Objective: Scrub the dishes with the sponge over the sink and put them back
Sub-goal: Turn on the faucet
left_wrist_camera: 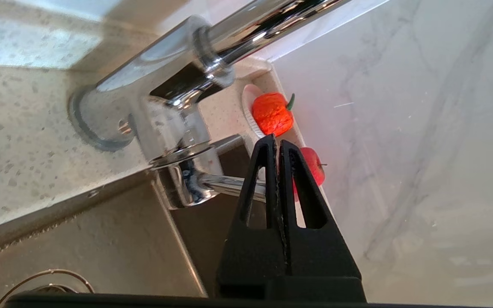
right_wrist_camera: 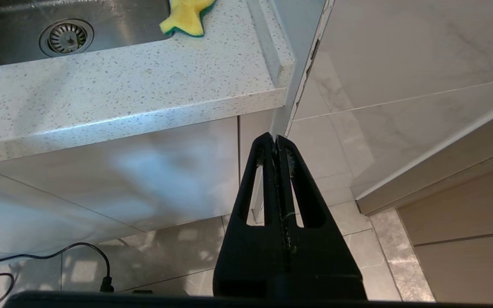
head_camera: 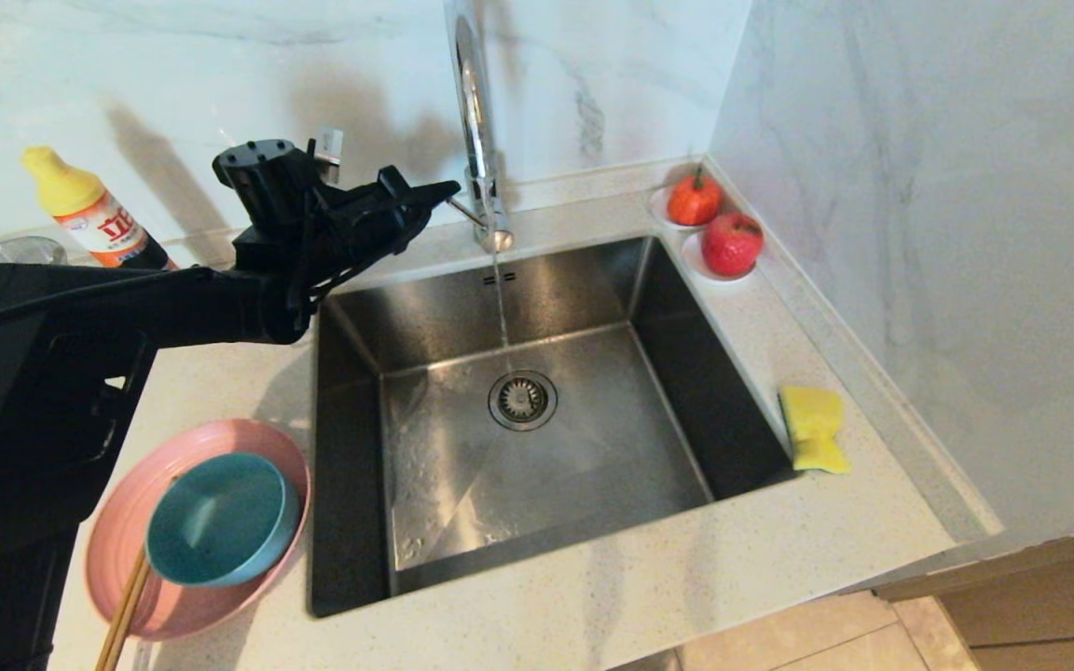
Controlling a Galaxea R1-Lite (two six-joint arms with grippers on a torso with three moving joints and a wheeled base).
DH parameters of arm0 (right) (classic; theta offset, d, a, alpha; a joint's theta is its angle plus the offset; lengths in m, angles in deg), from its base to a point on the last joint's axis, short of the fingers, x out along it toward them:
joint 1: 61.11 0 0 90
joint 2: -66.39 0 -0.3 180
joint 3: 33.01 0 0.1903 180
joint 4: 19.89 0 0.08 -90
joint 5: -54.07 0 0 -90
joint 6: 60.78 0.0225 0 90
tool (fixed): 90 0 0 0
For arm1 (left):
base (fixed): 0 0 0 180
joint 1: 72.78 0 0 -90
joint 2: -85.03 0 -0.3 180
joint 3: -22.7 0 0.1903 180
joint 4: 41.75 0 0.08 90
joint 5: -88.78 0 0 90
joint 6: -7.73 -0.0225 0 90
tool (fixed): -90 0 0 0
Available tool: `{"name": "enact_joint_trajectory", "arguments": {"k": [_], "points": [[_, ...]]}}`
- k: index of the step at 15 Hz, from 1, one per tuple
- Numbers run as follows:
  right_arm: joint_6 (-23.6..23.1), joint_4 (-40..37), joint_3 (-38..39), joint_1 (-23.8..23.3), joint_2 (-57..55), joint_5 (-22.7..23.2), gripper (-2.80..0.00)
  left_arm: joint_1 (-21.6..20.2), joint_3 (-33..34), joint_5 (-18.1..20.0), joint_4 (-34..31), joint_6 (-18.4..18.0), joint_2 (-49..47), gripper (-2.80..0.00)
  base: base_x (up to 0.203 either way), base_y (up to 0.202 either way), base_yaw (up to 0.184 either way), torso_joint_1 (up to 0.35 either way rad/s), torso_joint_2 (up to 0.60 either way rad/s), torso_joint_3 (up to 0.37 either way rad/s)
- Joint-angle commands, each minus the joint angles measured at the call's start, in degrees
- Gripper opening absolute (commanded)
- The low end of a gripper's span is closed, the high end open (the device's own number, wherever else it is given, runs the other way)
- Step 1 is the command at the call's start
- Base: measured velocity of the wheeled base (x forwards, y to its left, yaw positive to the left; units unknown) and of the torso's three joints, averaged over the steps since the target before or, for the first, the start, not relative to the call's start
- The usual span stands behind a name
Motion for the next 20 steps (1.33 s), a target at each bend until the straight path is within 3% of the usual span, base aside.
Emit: {"name": "enact_joint_trajectory", "arguments": {"k": [1,16,20], "points": [[0.03,0.01,0.00,0.00,-0.02,0.00,-2.80,0.10,0.01,0.20,0.03,0.24,-1.05,-2.80,0.000,0.000,0.000,0.000,0.00,0.000],[0.03,0.01,0.00,0.00,-0.02,0.00,-2.80,1.16,3.10,-0.30,-0.01,-0.64,1.12,-2.80,0.000,0.000,0.000,0.000,0.00,0.000],[0.03,0.01,0.00,0.00,-0.02,0.00,-2.80,-0.31,0.61,-1.35,-2.18,-1.09,1.92,-2.80,0.000,0.000,0.000,0.000,0.00,0.000]]}}
